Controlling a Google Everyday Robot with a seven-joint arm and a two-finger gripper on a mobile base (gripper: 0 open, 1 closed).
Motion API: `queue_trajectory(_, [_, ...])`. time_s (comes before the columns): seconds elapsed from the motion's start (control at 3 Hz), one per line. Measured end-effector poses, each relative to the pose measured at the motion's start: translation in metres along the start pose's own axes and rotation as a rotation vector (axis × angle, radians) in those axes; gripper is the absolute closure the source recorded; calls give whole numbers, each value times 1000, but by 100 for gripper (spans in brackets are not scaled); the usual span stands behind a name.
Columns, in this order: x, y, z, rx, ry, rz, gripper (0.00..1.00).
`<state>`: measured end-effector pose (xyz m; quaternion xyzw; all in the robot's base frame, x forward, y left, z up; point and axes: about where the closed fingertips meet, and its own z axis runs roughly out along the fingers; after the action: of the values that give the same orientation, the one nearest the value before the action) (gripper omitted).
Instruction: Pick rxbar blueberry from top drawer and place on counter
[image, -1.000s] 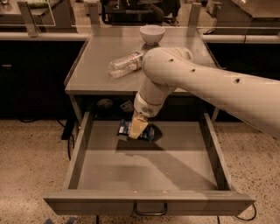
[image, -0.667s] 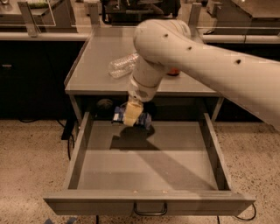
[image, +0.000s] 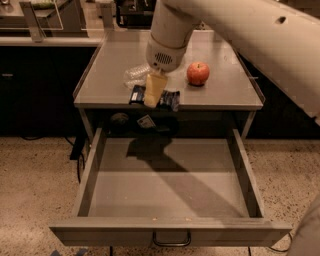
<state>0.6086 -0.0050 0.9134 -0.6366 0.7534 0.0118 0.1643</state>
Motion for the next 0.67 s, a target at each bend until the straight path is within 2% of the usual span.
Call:
queue_trajectory(0.33, [-7,-12,-25,42,-41,11,100])
queue_trajectory(0.67, [-16,-41,-15,76,-76,7,100])
